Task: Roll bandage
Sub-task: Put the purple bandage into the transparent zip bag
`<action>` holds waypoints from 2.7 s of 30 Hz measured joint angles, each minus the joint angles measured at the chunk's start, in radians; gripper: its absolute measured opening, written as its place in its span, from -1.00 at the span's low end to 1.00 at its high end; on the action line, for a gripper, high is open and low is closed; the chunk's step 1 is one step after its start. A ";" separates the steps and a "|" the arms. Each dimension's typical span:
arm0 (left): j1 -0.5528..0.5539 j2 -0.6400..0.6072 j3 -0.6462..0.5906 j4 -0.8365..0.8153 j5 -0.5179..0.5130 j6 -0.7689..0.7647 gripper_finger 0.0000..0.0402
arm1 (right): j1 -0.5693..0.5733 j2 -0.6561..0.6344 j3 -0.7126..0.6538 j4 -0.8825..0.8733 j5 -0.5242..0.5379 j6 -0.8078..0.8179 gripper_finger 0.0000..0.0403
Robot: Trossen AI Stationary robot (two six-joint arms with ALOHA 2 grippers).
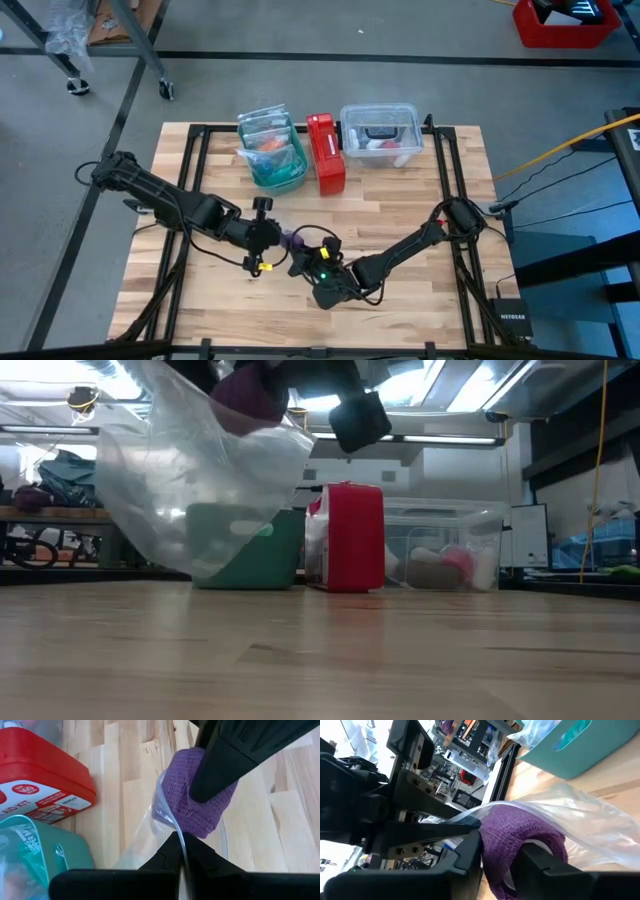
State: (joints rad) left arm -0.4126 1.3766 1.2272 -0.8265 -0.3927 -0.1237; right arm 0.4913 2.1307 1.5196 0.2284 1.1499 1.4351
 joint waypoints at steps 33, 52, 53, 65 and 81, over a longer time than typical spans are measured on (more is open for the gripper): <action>0.000 0.000 0.009 -0.037 0.064 -0.025 -1.00 | -0.057 -0.002 -0.001 -0.006 -0.221 0.025 -0.12; 0.008 0.001 0.008 -0.077 0.069 -0.023 -1.00 | -0.027 -0.002 0.000 0.008 -0.088 -0.022 -0.54; 0.011 0.001 0.008 -0.074 0.069 -0.025 -1.00 | -0.027 -0.002 0.000 0.008 -0.089 -0.022 -0.54; 0.013 0.001 0.014 -0.074 0.069 -0.020 -1.00 | -0.049 -0.002 0.000 0.008 -0.234 0.000 -0.54; 0.013 0.001 0.014 -0.075 0.068 -0.018 -1.00 | -0.067 -0.002 0.000 -0.101 -0.267 0.000 -0.54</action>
State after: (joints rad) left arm -0.3992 1.3773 1.2411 -0.9016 -0.3248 -0.1421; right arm 0.4248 2.1292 1.5196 0.1278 0.8832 1.4349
